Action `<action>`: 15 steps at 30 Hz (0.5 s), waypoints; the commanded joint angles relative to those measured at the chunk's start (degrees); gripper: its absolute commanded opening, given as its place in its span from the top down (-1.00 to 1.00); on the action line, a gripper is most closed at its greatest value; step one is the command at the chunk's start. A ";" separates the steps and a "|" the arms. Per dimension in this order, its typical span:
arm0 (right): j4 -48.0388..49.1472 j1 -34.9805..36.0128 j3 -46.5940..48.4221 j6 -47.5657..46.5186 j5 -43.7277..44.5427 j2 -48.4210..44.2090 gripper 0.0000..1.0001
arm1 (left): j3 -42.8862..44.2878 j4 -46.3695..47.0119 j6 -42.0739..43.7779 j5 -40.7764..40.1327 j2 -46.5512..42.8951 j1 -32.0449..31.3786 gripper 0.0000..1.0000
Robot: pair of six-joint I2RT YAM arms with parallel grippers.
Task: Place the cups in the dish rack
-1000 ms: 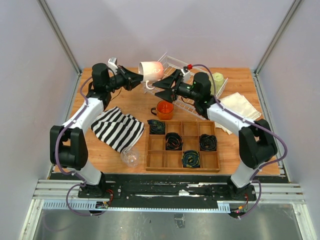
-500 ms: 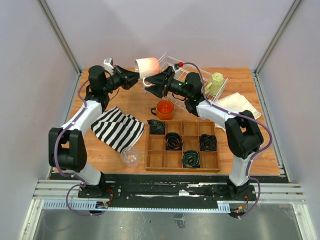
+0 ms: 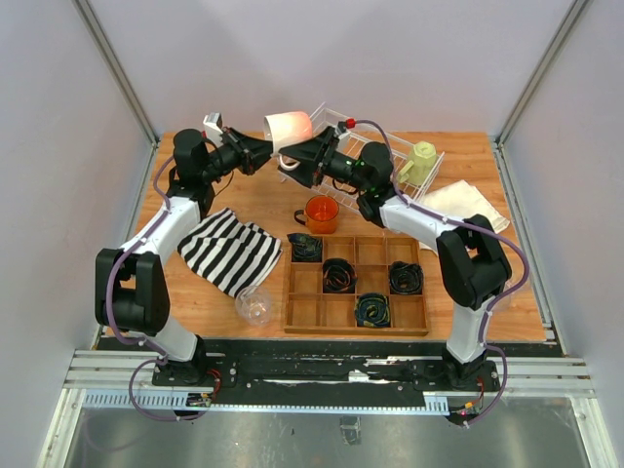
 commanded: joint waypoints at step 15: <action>3.16 2.95 7.02 3.52 2.77 4.34 0.55 | -1.24 5.78 0.05 3.90 -1.98 -0.93 0.99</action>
